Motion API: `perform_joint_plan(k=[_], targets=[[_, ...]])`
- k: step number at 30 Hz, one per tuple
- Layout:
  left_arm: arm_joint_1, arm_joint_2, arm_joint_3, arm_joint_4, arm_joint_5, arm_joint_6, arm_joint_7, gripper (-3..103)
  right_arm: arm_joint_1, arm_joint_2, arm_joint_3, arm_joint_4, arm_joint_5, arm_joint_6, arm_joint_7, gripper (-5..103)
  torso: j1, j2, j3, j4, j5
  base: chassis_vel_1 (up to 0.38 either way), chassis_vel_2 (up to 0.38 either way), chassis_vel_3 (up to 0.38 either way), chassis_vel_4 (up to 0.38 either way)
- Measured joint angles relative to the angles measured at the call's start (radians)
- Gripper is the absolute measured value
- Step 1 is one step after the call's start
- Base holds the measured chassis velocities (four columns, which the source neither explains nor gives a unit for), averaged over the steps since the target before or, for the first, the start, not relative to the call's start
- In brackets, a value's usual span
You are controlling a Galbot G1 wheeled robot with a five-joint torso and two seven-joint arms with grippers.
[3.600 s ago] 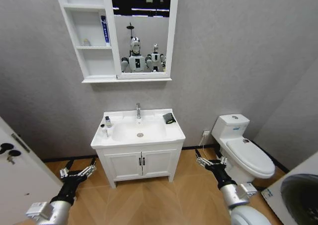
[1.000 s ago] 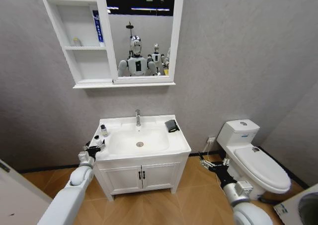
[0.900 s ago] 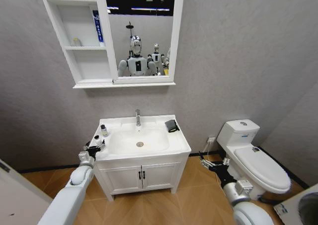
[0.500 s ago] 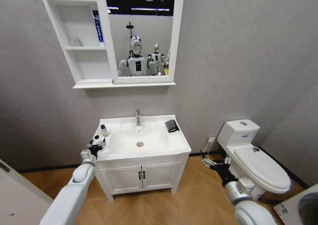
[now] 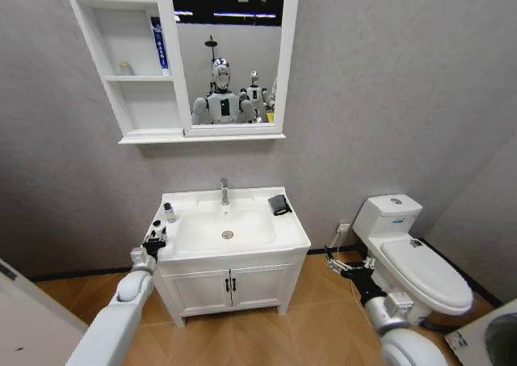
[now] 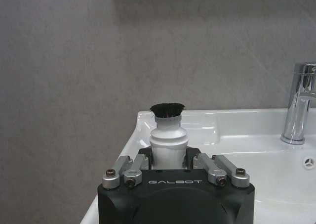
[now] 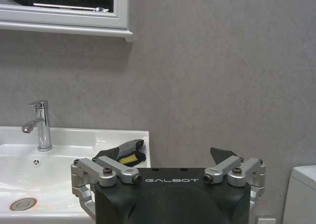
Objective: Move facial cleanser and shampoo from washbasin to cabinet, then wipe washbasin with towel.
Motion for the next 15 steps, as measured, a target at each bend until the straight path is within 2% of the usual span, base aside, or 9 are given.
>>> perform_joint_plan(k=[6,8,10,12,13,14,15], targets=[[0.053,0.038,-0.027,-0.113,-0.041,0.022,-0.017,34,-0.009,0.014,0.002,0.010,-0.004,-0.001,0.001,100,0.000,0.000,0.000,-0.0003,0.0001,0.000,0.000,0.000,0.000],[0.134,0.084,-0.072,-0.223,-0.061,0.059,-0.033,34,-0.009,0.029,0.001,0.014,-0.005,-0.008,0.002,100,0.000,0.000,0.000,0.0000,-0.0002,0.000,0.000,0.000,0.000],[0.154,0.099,-0.088,-0.253,-0.066,0.072,-0.036,34,-0.009,0.032,0.000,0.016,-0.005,-0.009,0.002,100,0.000,0.000,0.000,0.0000,-0.0003,0.000,0.000,0.000,0.000],[0.223,0.182,-0.156,-0.382,-0.114,0.120,-0.055,34,-0.009,0.040,-0.002,0.026,-0.006,-0.016,0.003,100,0.000,0.000,0.000,0.0003,0.0000,0.000,0.000,0.000,0.000],[0.251,0.243,-0.196,-0.457,-0.175,0.153,-0.086,34,-0.008,0.043,-0.004,0.031,-0.009,-0.018,0.003,100,0.000,0.000,0.000,0.0005,0.0002,0.000,0.000,0.000,0.000],[0.251,0.243,-0.196,-0.457,-0.175,0.153,-0.086,34,-0.008,0.043,-0.004,0.031,-0.009,-0.018,0.003,100,0.000,0.000,0.000,0.0005,0.0002,0.000,0.000,0.000,0.000],[0.264,0.309,-0.234,-0.525,-0.255,0.186,-0.127,34,-0.010,0.046,-0.005,0.036,-0.013,-0.020,0.003,100,0.000,0.000,0.000,0.0004,0.0001,0.000,0.000,0.000,0.000]])
